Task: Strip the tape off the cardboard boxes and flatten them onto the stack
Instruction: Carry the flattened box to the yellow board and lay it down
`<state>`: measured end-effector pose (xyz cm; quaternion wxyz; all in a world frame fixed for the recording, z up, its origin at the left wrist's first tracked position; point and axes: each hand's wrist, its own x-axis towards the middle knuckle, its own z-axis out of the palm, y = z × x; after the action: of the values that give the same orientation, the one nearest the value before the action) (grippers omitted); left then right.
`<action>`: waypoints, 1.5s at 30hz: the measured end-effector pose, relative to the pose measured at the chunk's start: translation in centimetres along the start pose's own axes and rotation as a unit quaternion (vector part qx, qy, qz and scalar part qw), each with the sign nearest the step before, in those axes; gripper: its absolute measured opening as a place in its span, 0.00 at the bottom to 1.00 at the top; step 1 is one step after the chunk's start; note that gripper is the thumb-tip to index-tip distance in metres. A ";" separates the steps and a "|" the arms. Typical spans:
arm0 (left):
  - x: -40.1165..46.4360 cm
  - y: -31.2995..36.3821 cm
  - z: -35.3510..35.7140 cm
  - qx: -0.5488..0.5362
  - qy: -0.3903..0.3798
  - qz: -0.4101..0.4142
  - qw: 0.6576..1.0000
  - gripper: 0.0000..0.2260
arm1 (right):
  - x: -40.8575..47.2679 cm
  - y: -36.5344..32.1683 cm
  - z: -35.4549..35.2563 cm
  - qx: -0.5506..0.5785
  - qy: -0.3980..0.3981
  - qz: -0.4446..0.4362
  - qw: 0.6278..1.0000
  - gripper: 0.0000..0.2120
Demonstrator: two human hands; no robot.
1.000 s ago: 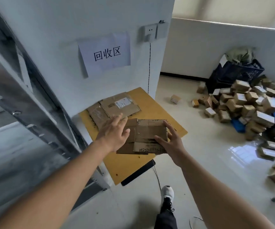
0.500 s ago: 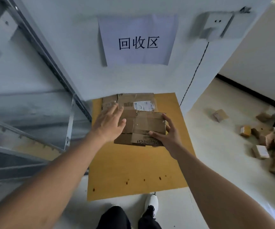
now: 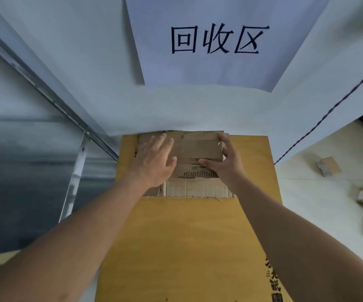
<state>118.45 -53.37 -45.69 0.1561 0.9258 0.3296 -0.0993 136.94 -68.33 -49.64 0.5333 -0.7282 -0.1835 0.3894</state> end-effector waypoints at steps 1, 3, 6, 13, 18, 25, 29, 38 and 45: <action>0.9 -0.3 0.5 0.005 -0.002 0.001 1.000 0.30 | 1.0 0.6 0.1 -0.006 0.002 0.000 1.000 0.46; 2.3 -0.7 1.4 0.004 -0.008 0.004 1.000 0.31 | 2.4 1.5 0.3 -0.028 0.007 0.001 1.000 0.47; 3.6 -1.1 2.7 0.018 -0.034 0.031 0.999 0.33 | 3.4 2.6 0.5 -0.132 0.024 -0.015 0.991 0.47; 5.2 -0.9 4.4 0.048 -0.117 0.029 0.992 0.42 | 4.0 1.6 1.0 -0.449 0.044 -0.008 0.893 0.46; 5.8 -0.4 4.8 0.068 -0.140 0.002 0.988 0.44 | 4.6 -0.1 2.0 -0.572 -0.080 -0.130 0.806 0.41; 6.1 0.2 5.1 0.067 -0.147 -0.003 0.987 0.45 | 5.7 1.1 3.7 -0.611 -0.183 -0.061 0.768 0.57; 6.2 0.1 5.5 0.063 -0.165 0.000 0.984 0.43 | 5.8 1.2 3.4 -0.603 -0.194 -0.054 0.772 0.57; 4.8 -1.6 7.8 0.089 -0.145 0.017 0.985 0.34 | 4.1 4.7 3.5 -0.620 -0.125 -0.097 0.769 0.38; 5.2 -1.4 7.3 0.096 -0.155 0.015 0.983 0.36 | 4.5 4.2 3.8 -0.645 -0.122 -0.076 0.750 0.40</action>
<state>120.93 -51.85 -54.31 0.1173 0.9147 0.2766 -0.2704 136.24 -64.35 -55.66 -0.0628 -0.8291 -0.5092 0.2223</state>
